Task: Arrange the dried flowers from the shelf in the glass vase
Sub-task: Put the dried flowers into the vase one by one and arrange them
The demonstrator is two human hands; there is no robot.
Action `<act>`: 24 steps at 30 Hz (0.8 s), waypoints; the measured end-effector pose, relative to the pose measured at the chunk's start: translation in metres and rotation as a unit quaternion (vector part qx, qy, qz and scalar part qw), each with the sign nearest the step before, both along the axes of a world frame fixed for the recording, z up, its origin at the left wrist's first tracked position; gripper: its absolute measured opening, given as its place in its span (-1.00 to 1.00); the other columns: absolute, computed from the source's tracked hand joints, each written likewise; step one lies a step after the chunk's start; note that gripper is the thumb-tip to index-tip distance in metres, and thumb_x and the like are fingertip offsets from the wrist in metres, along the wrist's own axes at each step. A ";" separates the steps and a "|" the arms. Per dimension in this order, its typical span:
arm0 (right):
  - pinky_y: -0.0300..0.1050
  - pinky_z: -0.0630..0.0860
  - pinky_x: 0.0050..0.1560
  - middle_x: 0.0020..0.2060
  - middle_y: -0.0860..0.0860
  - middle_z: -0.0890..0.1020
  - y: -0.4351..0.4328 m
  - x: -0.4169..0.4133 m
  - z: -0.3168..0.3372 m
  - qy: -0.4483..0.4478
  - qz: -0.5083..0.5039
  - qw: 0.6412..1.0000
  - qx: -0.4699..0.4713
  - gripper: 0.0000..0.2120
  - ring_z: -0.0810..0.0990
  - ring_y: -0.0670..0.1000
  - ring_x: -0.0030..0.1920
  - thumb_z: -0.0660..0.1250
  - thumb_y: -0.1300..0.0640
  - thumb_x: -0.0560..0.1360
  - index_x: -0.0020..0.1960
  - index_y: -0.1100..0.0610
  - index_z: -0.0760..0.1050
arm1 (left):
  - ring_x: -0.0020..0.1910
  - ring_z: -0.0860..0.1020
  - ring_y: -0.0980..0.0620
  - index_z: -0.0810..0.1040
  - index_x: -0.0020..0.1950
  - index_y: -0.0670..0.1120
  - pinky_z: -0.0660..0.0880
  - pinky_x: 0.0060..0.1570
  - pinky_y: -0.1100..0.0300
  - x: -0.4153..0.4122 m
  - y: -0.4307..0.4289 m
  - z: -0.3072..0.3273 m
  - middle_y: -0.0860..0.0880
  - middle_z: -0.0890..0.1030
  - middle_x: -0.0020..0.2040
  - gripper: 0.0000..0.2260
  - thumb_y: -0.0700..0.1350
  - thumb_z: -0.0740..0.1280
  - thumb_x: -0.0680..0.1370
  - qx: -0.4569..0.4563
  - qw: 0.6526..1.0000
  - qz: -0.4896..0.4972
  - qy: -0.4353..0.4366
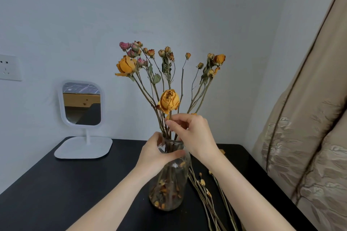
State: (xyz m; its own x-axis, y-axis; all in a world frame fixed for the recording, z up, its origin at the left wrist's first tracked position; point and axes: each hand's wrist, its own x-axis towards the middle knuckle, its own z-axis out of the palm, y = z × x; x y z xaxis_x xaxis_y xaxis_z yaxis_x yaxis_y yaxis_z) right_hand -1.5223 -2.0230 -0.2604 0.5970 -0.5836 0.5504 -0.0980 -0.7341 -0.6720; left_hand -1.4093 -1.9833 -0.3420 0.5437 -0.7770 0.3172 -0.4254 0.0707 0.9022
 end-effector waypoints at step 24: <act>-0.34 0.46 -0.41 -0.30 -0.08 0.65 0.006 -0.053 -0.040 0.049 0.040 0.997 0.042 -0.78 0.51 -0.14 -0.52 0.35 0.05 0.48 0.12 -0.10 0.47 | 0.12 0.33 0.30 0.33 0.03 0.26 0.27 0.09 0.34 -0.019 0.053 -0.015 0.40 0.35 0.02 -0.78 0.06 0.29 0.44 -0.136 0.982 0.114 -0.064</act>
State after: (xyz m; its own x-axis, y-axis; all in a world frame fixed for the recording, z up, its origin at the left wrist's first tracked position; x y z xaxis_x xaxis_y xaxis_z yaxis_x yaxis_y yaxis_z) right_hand -1.5753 -2.0170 -0.3008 0.6919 -0.5736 0.4385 -0.1095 -0.6837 -0.7215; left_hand -1.4281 -1.9306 -0.3570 0.6352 -0.5178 0.5731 -0.5673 0.1908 0.8011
